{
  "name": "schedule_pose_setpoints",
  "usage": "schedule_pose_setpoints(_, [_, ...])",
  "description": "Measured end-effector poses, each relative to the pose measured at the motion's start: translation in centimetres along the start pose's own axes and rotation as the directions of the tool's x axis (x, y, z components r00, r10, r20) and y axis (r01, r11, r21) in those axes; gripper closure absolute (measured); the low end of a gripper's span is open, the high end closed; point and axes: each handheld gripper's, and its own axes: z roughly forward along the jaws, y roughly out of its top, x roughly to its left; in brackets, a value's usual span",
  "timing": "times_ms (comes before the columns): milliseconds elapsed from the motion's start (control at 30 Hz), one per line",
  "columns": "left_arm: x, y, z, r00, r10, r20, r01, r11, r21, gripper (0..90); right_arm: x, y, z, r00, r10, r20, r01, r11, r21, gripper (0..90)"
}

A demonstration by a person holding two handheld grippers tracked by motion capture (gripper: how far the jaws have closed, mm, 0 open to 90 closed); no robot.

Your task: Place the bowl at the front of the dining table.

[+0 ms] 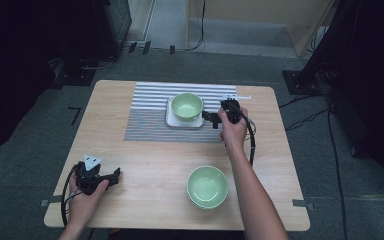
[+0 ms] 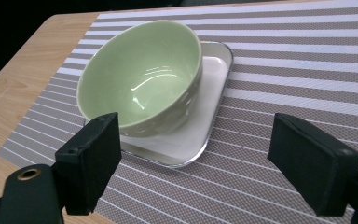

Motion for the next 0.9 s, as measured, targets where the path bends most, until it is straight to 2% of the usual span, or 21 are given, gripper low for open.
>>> schedule_pose_setpoints(133, [0.0, 0.0, 0.0, 1.0, 0.0, 0.0, 0.0, 1.0, 0.0, 8.3, -0.3, -0.7, -0.5, 0.9993, -0.016, 0.035, 0.016, 1.0, -0.006, 16.5])
schedule_pose_setpoints(900, [0.0, 0.0, 0.0, 1.0, -0.001, 0.0, 0.001, 1.0, 0.0, 8.3, -1.3, -3.8, -2.9, 0.9937, -0.063, 0.092, 0.068, 0.996, -0.051, 17.2])
